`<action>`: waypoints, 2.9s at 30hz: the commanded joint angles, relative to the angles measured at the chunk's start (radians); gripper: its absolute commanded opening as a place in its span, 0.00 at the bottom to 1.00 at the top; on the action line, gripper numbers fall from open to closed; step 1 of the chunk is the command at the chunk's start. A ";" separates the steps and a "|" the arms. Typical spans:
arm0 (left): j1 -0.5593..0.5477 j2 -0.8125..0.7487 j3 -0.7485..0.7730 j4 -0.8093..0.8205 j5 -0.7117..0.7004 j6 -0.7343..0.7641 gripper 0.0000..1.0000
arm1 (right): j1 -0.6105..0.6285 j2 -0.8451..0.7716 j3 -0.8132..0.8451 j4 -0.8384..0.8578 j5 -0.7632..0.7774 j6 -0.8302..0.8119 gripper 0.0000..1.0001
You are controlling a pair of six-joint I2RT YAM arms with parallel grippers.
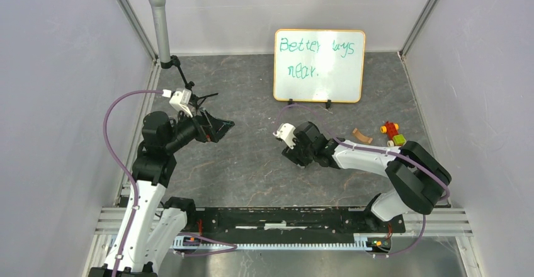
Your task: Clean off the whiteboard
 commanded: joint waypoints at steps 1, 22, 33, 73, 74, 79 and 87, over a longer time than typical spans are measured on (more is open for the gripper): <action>-0.004 -0.005 -0.003 0.024 0.028 0.049 1.00 | 0.000 0.001 0.040 -0.008 0.057 0.011 0.63; -0.056 0.031 0.004 0.042 -0.103 -0.011 1.00 | 0.001 -0.067 -0.015 0.175 0.285 0.106 0.18; -0.485 0.441 0.100 0.422 -0.394 -0.081 1.00 | -0.171 -0.001 0.189 0.360 0.414 0.246 0.15; -0.169 1.572 0.880 0.756 0.044 -0.210 0.65 | -0.361 0.423 0.609 0.521 0.196 0.139 0.27; -0.170 1.579 0.886 0.755 0.049 -0.208 0.63 | -0.360 0.427 0.614 0.515 0.196 0.136 0.27; -0.170 1.620 0.932 0.743 0.061 -0.218 0.61 | -0.360 0.433 0.623 0.506 0.200 0.128 0.27; -0.168 1.667 0.977 0.731 0.061 -0.259 0.56 | -0.361 0.443 0.632 0.499 0.198 0.125 0.28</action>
